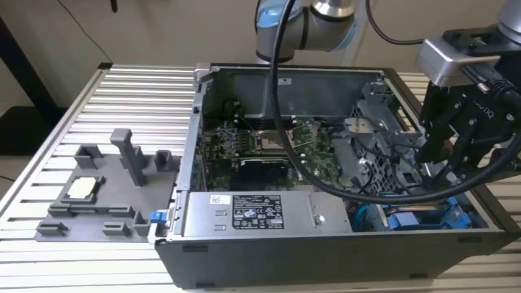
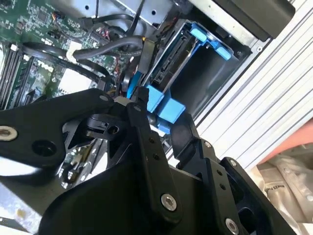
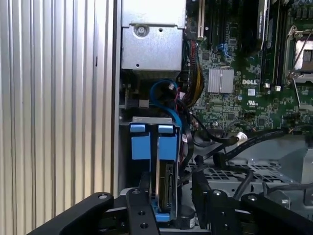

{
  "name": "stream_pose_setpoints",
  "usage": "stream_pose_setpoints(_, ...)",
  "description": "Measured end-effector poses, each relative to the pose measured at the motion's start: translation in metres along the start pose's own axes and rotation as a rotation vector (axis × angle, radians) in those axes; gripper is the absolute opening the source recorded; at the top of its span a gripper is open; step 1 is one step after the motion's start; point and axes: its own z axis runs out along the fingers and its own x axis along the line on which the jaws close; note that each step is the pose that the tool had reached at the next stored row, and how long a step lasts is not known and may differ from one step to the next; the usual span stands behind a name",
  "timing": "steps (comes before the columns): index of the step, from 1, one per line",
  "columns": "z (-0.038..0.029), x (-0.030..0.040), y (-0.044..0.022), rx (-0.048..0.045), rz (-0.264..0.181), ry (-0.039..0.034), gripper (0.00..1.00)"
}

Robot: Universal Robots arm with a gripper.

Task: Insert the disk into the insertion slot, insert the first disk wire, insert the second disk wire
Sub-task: 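Insert the first disk wire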

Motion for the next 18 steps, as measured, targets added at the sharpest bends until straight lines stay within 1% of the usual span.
stream_pose_setpoints(2,-0.0001,-0.0003,0.0001,0.0168,-0.004,-0.0121,0.47)
stream_pose_setpoints(3,0.0000,-0.0007,0.0001,0.0216,-0.007,-0.0161,0.47)
stream_pose_setpoints(9,0.0001,-0.0032,0.0001,0.0402,-0.027,-0.0371,0.47)
stream_pose_setpoints(10,0.0000,-0.0038,0.0000,0.0432,-0.030,-0.0397,0.47)
stream_pose_setpoints(16,-0.0008,-0.0062,-0.0001,0.0570,-0.060,-0.0416,0.47)
stream_pose_setpoints(18,-0.0009,-0.0065,-0.0001,0.0630,-0.073,-0.0428,0.47)
